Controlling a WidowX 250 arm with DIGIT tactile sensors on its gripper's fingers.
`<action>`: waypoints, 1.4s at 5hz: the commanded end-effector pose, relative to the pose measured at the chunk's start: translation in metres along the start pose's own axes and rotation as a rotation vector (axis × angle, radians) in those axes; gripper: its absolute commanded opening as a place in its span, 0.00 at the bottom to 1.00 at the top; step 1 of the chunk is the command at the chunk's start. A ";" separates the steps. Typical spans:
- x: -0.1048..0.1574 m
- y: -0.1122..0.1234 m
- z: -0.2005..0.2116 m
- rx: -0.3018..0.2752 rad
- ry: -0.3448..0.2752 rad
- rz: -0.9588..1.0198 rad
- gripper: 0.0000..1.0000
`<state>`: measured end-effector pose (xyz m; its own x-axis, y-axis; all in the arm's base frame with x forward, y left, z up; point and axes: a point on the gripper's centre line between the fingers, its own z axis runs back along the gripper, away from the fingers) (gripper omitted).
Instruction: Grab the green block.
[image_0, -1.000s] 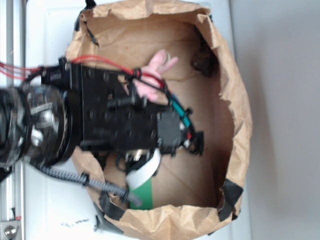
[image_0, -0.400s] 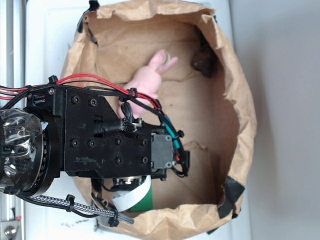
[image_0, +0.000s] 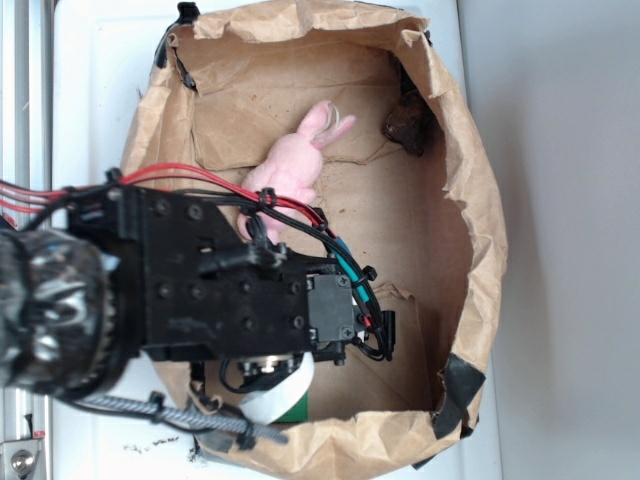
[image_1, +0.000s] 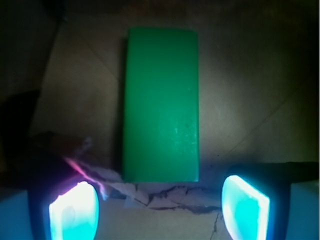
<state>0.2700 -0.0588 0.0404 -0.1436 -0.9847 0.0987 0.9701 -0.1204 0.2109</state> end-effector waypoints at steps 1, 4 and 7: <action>0.039 0.006 0.006 -0.034 -0.027 -0.028 1.00; 0.043 0.007 0.039 -0.081 -0.149 -0.023 1.00; 0.042 0.001 0.043 -0.081 -0.139 -0.077 1.00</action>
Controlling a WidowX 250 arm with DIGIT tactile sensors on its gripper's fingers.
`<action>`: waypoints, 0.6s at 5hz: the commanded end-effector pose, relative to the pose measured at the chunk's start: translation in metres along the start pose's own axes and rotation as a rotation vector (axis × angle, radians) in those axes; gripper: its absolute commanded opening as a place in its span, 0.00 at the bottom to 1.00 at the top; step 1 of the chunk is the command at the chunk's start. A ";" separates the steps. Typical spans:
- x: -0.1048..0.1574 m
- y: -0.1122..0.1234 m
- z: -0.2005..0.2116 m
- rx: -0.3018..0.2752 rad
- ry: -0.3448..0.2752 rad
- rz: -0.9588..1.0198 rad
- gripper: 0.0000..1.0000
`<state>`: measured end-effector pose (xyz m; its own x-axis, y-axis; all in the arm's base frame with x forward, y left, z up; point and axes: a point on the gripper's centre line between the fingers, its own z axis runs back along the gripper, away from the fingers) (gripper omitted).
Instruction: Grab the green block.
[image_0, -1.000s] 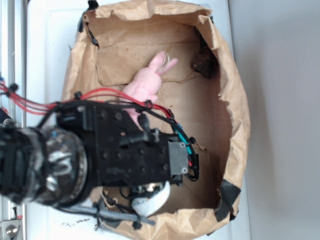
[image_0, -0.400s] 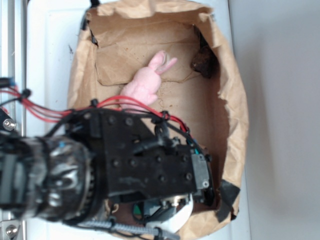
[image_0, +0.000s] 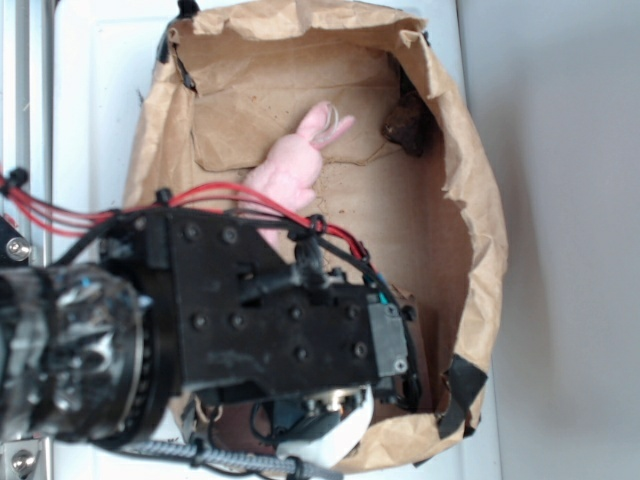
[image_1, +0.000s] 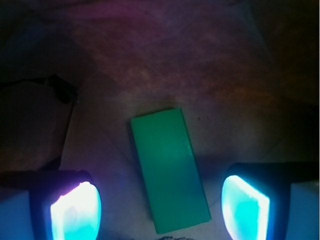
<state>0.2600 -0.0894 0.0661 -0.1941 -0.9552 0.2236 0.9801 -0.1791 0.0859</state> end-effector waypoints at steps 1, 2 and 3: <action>0.006 0.008 0.011 0.052 -0.062 -0.142 1.00; 0.014 0.010 -0.003 0.054 -0.013 -0.199 1.00; 0.021 0.002 -0.013 0.005 0.009 -0.250 1.00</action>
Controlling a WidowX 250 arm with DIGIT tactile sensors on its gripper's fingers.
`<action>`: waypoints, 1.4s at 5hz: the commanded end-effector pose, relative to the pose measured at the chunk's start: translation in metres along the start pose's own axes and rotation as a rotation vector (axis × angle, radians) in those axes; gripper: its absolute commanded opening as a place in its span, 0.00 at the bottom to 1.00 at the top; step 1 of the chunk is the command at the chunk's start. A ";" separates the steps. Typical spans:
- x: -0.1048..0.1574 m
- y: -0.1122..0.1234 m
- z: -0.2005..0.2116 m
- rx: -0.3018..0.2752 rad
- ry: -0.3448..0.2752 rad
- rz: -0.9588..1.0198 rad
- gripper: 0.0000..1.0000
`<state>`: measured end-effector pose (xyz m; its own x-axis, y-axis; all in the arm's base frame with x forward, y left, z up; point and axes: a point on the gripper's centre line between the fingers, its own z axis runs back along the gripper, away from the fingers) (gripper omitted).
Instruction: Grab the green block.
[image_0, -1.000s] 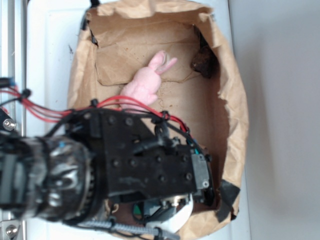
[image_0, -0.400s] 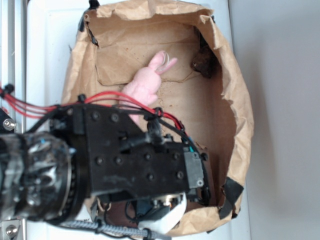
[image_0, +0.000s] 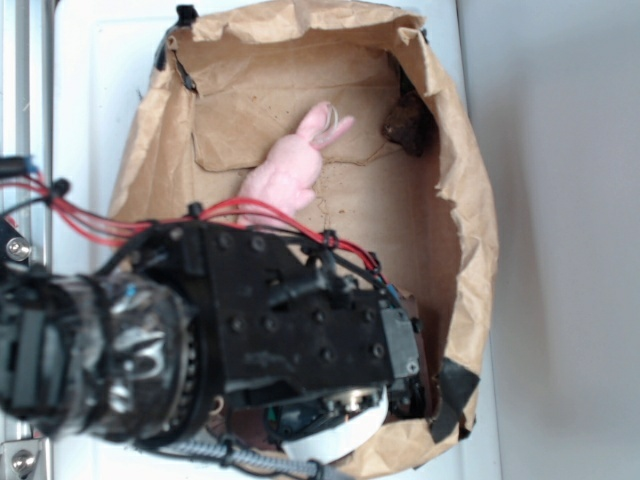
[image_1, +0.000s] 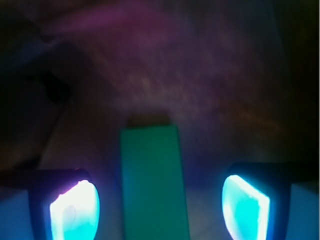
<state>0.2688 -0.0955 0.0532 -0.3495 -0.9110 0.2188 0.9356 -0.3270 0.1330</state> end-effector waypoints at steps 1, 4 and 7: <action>0.026 -0.018 0.007 -0.023 0.005 -0.135 1.00; 0.017 -0.032 -0.028 0.011 0.101 -0.194 1.00; 0.010 -0.010 -0.031 -0.002 0.075 -0.079 0.00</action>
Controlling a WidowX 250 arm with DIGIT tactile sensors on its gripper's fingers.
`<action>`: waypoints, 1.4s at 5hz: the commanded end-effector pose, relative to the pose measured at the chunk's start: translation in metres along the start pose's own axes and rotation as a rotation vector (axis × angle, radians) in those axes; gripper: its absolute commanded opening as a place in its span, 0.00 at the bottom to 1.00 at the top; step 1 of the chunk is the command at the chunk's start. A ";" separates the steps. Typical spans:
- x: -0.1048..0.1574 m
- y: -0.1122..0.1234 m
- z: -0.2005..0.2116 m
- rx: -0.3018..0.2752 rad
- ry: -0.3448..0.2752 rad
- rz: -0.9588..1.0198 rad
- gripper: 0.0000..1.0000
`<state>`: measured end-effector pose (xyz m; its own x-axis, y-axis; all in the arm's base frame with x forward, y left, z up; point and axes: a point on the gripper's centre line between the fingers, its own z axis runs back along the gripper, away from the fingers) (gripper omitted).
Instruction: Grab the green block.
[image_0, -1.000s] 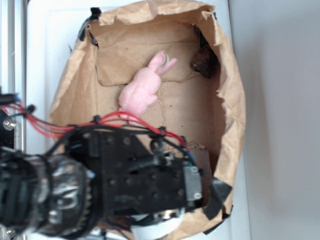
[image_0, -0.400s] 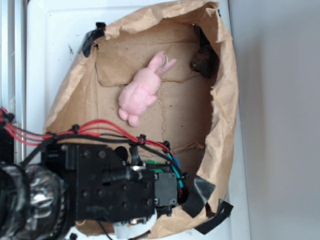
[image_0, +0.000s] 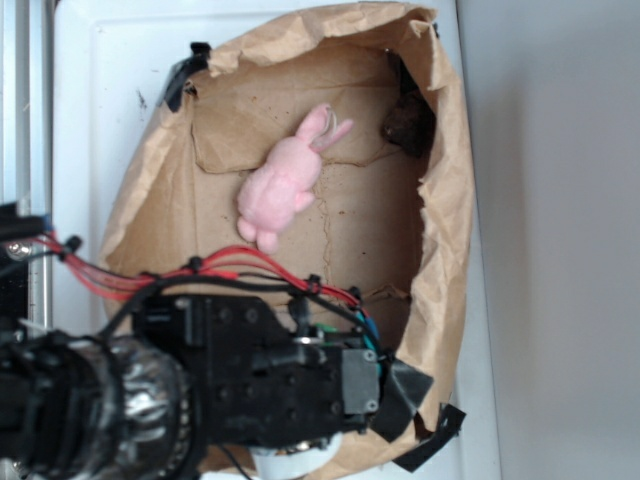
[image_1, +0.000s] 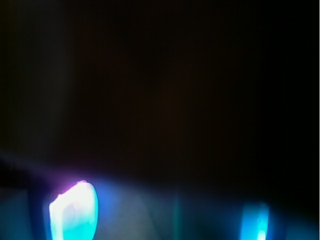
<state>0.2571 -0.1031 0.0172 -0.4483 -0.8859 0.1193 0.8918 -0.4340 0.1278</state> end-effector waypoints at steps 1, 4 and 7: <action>0.001 0.007 0.011 0.021 -0.014 0.072 0.00; -0.029 -0.002 0.061 0.204 -0.100 0.523 0.00; -0.071 -0.006 0.105 0.143 0.048 1.281 0.00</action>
<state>0.2784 -0.0149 0.0922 0.7279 -0.6661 0.1629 0.6732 0.7393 0.0144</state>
